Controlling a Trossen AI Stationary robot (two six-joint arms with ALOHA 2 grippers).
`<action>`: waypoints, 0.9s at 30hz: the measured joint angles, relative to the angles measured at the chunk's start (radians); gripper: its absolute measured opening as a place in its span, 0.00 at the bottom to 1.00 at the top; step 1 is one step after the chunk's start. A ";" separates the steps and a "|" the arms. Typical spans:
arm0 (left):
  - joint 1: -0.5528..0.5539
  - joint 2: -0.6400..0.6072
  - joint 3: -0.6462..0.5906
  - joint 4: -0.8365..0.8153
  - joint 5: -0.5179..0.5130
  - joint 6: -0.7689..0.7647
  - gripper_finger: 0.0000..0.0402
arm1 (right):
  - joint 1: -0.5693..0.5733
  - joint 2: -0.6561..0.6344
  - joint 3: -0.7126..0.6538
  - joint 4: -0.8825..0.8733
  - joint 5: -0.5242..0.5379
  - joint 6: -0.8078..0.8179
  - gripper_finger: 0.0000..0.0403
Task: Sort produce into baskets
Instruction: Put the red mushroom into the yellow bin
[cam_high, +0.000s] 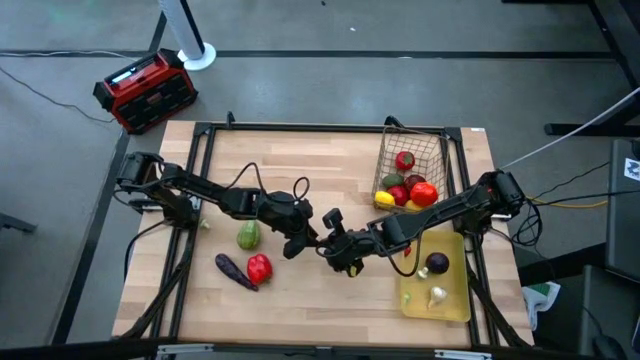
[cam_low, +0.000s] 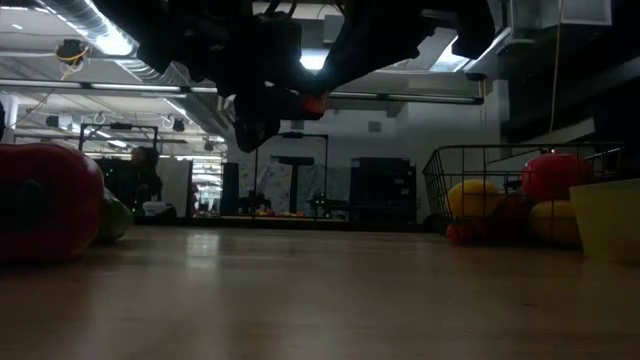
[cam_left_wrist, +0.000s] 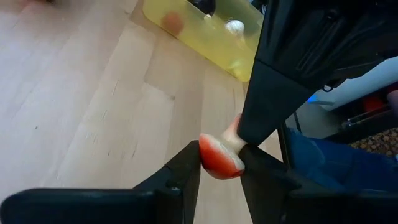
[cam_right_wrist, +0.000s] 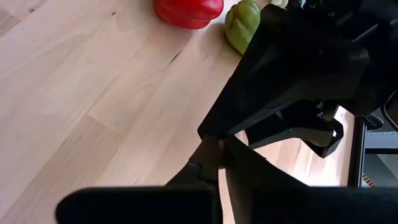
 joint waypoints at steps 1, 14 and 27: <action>0.000 0.000 0.000 0.000 0.000 0.000 0.27 | 0.001 0.000 0.000 0.000 -0.001 0.000 0.04; 0.000 0.000 0.000 -0.049 -0.017 -0.001 0.58 | 0.022 -0.009 0.048 -0.206 -0.003 0.089 0.01; 0.000 0.000 0.000 -0.055 -0.018 0.024 0.59 | 0.151 -0.017 0.171 -0.933 -0.250 0.572 0.01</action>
